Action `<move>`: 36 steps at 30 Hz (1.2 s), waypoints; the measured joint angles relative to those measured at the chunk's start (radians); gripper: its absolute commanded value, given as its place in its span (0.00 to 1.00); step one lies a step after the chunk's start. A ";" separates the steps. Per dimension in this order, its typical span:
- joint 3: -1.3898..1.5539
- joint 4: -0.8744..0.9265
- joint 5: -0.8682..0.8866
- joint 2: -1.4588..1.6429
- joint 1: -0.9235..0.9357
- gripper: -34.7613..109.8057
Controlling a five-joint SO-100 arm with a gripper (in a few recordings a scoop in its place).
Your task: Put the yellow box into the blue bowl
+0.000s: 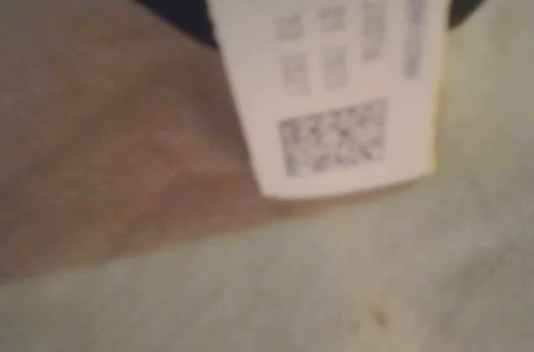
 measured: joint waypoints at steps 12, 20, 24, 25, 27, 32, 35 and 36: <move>0.000 0.156 0.000 0.279 0.000 0.24; 0.000 0.179 0.000 0.453 0.037 0.24; -0.020 0.179 0.000 0.466 0.112 0.25; -0.034 0.179 0.000 0.466 0.133 0.25; -0.072 0.179 0.000 0.466 0.181 0.25; -0.193 0.179 0.000 0.431 0.270 0.25; -0.285 0.179 0.000 0.348 0.296 0.25; -0.322 0.179 0.000 0.310 0.304 0.25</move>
